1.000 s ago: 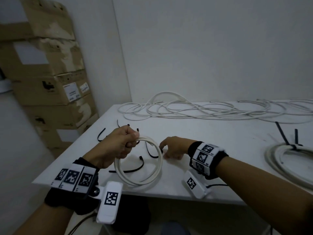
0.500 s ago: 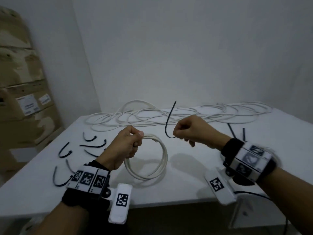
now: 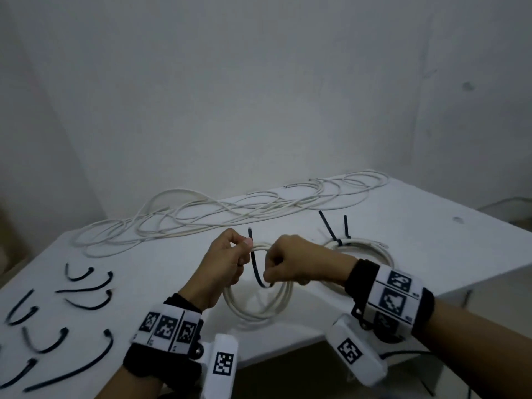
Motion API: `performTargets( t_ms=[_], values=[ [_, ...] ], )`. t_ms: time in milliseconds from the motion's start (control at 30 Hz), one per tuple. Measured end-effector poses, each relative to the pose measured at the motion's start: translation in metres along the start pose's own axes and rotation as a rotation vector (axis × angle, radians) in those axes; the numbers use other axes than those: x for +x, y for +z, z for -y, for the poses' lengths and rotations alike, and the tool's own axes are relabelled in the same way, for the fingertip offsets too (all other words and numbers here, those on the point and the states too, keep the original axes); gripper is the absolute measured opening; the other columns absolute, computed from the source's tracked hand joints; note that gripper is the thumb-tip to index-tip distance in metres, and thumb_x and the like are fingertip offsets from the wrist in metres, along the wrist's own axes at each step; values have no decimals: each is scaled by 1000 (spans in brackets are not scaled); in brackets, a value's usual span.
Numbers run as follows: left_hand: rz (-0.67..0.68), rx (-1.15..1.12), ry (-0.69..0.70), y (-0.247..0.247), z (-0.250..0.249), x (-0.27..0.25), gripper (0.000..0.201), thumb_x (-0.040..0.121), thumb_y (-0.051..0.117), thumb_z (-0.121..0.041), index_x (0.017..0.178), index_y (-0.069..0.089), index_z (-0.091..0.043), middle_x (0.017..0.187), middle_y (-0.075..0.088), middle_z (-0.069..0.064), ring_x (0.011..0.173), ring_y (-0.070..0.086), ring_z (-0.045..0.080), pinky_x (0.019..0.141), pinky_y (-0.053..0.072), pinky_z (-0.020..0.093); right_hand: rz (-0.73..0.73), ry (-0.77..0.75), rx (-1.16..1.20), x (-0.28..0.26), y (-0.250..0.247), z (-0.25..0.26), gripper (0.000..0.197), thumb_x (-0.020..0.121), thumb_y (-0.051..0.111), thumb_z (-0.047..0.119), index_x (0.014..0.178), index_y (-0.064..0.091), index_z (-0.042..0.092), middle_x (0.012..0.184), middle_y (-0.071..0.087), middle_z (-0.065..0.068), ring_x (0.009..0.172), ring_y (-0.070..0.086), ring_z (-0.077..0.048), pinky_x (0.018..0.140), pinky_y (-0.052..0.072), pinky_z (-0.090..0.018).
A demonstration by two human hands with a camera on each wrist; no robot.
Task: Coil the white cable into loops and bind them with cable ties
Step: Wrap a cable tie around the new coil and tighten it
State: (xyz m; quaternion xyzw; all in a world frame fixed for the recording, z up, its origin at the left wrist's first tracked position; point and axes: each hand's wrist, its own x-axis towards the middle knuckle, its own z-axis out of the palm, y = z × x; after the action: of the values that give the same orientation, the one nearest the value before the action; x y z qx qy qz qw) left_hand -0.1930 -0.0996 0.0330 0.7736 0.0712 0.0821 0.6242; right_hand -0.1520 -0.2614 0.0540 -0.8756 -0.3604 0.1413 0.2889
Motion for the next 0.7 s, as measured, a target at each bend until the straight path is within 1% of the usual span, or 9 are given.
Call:
performTargets(
  t_ms=[67, 167, 233, 300, 333, 400, 500, 633, 700],
  values=[
    [-22, 22, -10, 3, 3, 0, 19, 100, 47, -20, 83, 44, -13, 57, 41, -1, 43, 25, 8, 40, 20, 20, -159, -68, -19, 5, -4, 1, 13, 81, 65, 18, 68, 61, 16, 58, 54, 5, 43, 44, -4, 45, 38, -15],
    [-59, 53, -9, 6, 9, 2, 24, 103, 40, -25, 82, 42, -11, 58, 41, -1, 41, 26, 7, 39, 21, 20, -286, -164, -93, 6, -3, 1, 10, 81, 62, 16, 71, 62, 16, 57, 51, 12, 52, 46, -3, 51, 37, -12],
    [-77, 55, -8, 6, 10, 4, 22, 102, 40, -26, 89, 47, -10, 56, 42, -3, 40, 27, 6, 40, 22, 20, -322, -219, -123, 5, 1, -1, 8, 81, 60, 15, 74, 63, 13, 59, 51, 11, 54, 46, -5, 56, 39, -16],
    [-83, 27, 4, 6, 11, 5, 13, 101, 45, -25, 104, 56, -18, 53, 42, -6, 42, 28, 7, 41, 23, 20, -350, -269, -151, 3, 5, -3, 10, 82, 58, 14, 76, 63, 9, 65, 58, 3, 59, 50, -11, 61, 43, -24],
    [-76, 15, 21, 6, 12, 5, 15, 100, 46, -24, 109, 58, -21, 52, 41, -7, 42, 28, 7, 41, 23, 20, -364, -292, -163, 2, 7, -4, 12, 84, 57, 14, 77, 63, 7, 68, 61, -1, 62, 53, -16, 63, 45, -28],
    [-66, 1, 53, 7, 13, 7, 18, 99, 49, -23, 112, 62, -22, 50, 41, -9, 43, 29, 7, 41, 23, 21, -368, -337, -171, -1, 10, -6, 14, 88, 54, 15, 81, 62, 6, 75, 65, -6, 67, 56, -20, 66, 46, -33],
    [-91, -14, 65, 8, 14, 9, 15, 98, 52, -23, 107, 62, -20, 56, 42, -3, 45, 28, 9, 41, 23, 21, -320, -403, -214, -6, 16, -10, 16, 92, 50, 17, 87, 61, 6, 81, 66, -6, 71, 58, -21, 69, 45, -35],
    [-105, -34, 79, 10, 14, 9, 9, 97, 53, -20, 103, 57, -16, 56, 39, -2, 43, 23, 9, 39, 20, 20, -360, -447, -219, -13, 12, -17, 15, 93, 51, 16, 90, 61, 6, 80, 64, -6, 70, 56, -20, 66, 44, -30],
    [-95, -46, 92, 12, 13, 8, 6, 97, 53, -20, 101, 54, -15, 53, 37, -4, 42, 22, 9, 39, 19, 20, -409, -478, -197, -16, 9, -19, 15, 92, 51, 17, 90, 62, 6, 79, 62, -4, 67, 51, -14, 61, 40, -20]
  ],
)
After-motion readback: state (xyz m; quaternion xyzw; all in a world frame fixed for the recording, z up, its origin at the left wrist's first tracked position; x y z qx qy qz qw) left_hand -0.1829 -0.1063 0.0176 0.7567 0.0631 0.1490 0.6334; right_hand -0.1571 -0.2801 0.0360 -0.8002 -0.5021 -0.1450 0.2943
